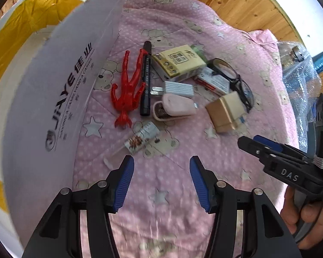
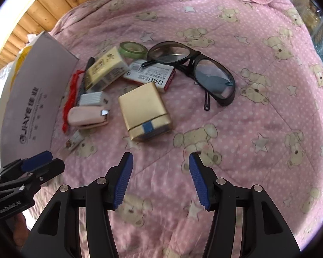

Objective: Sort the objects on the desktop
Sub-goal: 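Reach the left tool toward the clear lighter while the right tool reaches the gold box, then grasp the clear lighter with the left tool while the right tool grasps the gold box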

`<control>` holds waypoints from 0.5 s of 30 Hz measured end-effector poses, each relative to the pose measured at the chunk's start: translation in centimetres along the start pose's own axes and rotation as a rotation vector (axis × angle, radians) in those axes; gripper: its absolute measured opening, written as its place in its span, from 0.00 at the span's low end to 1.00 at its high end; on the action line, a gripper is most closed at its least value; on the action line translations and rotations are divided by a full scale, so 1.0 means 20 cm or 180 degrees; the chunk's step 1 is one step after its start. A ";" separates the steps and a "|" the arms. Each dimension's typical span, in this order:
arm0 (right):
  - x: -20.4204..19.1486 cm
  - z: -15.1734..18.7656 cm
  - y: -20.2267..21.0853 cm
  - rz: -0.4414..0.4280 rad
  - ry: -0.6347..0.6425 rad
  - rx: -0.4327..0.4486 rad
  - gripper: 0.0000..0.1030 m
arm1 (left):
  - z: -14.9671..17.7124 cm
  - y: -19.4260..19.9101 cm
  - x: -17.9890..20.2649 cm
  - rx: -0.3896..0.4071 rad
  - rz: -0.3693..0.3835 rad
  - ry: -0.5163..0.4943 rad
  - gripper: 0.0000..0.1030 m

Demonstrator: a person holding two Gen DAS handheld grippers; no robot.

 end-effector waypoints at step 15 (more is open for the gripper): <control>-0.05 -0.17 -0.14 -0.0150 0.0137 0.0025 0.61 | -0.02 -0.19 -0.07 -0.0133 0.0045 0.0080 0.54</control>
Point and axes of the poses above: each gripper's, at about its wrist camera, not at the fingertips, and y roughly against the way its jaws point, x to its right, z to its underside, the point moved 1 cm from there along -y, roughly the way its jaws point, and after that the axes turned 6 degrees about -y, right-handed, at the moved point
